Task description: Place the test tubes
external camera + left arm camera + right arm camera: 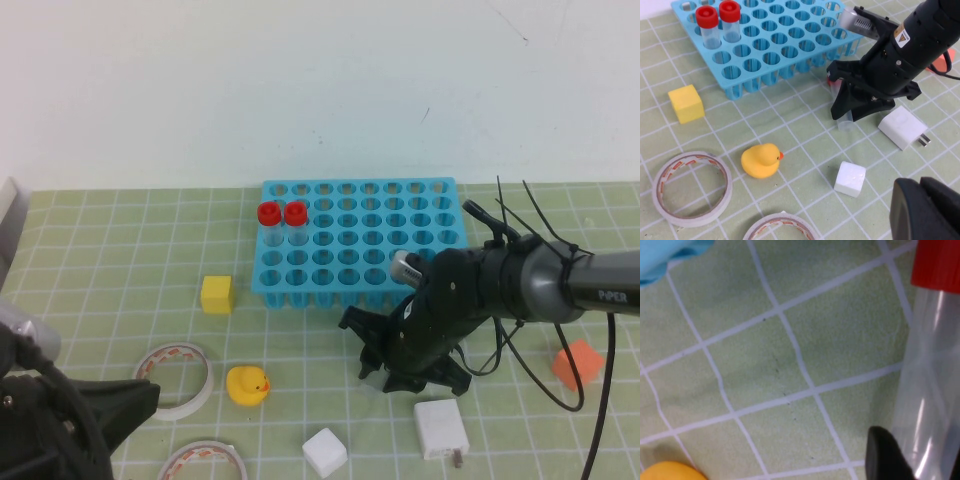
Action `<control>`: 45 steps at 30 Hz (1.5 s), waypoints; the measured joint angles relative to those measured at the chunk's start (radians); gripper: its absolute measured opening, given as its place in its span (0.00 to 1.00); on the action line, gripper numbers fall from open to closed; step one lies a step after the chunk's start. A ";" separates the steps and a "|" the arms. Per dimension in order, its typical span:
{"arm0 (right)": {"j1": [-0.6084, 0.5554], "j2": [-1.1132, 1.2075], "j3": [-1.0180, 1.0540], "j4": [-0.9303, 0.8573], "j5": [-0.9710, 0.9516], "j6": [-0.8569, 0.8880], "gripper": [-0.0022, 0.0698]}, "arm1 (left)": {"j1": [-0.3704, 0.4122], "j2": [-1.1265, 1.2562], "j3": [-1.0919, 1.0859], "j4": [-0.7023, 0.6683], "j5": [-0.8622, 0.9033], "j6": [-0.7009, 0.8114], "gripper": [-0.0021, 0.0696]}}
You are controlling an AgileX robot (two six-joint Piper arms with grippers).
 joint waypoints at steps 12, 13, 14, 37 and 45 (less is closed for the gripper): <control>0.000 -0.015 -0.004 -0.062 0.062 -0.150 0.36 | 0.000 0.000 0.000 -0.031 0.011 -0.004 0.03; 0.000 -0.025 -0.002 -0.093 0.087 -0.155 0.36 | 0.000 0.000 0.000 -0.038 0.011 -0.009 0.03; 0.000 -0.032 0.003 -0.120 0.107 -0.159 0.36 | 0.000 0.000 0.000 -0.044 0.011 -0.016 0.03; 0.412 -0.517 0.008 -1.150 0.191 0.064 0.36 | 0.000 0.000 0.000 -0.407 -0.297 0.010 0.56; 0.528 -0.610 0.097 -1.339 0.099 0.290 0.36 | 0.000 0.000 0.000 -0.485 -0.399 0.048 0.93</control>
